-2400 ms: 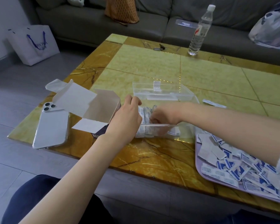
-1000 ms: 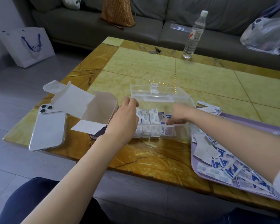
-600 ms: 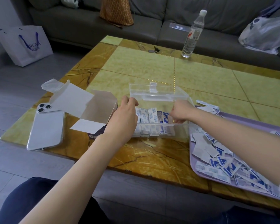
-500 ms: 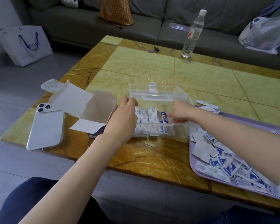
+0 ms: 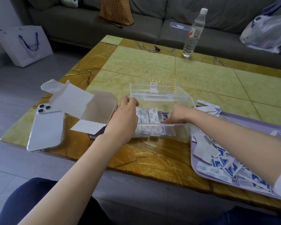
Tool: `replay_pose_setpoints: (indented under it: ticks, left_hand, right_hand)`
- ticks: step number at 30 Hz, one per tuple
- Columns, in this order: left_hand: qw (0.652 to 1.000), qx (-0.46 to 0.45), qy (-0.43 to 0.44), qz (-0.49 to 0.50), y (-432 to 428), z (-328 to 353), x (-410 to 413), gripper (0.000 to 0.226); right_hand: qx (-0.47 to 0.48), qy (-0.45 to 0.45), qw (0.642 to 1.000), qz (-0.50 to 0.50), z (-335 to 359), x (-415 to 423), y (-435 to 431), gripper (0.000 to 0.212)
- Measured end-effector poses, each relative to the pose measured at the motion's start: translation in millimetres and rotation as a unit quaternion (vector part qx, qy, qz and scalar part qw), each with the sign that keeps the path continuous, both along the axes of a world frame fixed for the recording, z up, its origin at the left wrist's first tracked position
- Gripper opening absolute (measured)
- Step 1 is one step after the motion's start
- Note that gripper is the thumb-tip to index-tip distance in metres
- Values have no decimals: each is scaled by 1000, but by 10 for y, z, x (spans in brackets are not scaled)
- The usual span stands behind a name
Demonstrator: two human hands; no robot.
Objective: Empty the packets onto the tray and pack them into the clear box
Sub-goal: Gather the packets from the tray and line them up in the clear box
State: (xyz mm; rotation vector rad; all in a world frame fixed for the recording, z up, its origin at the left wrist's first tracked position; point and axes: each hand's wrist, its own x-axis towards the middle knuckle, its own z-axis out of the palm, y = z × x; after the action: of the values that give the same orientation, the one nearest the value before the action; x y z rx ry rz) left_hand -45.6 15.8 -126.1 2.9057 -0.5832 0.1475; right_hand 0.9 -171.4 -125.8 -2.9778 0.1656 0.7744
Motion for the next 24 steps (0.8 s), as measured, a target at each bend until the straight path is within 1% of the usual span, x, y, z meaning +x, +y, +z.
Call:
replay_pose_setpoints:
  ticks: [2,5,7,10,14,16,19,24]
  left_hand:
    - [1000,4,-2,-6,13,-8,-15,27]
    - [1000,30,-5,-7,11,-10,-10,26]
    - [999,44,-13,-18,11,-4,-22,26]
    - [999,30,-10,-9,13,-8,-12,27]
    - [1000,29,-8,-6,7,-21,-9,25]
    - [1000,24,-6,-7,7,-5,-28,25]
    - [1000,-9,-1,1,0,-15,-18,28]
    - [999,-38,30,6,14,1,-31,19]
  right_hand:
    - [14,-2,1000,-12,-11,16,6,38]
    - [41,-2,999,-33,-24,46,-6,27]
    - [56,-1,998,-38,-28,62,-18,29]
    - [76,4,996,-48,-28,62,-22,31]
    - [75,6,996,-38,-66,62,-10,33]
    - [83,-2,996,-36,-85,67,-5,28]
    - [113,-1,992,-60,-73,63,-2,21]
    - [151,27,984,-93,-62,88,15,24]
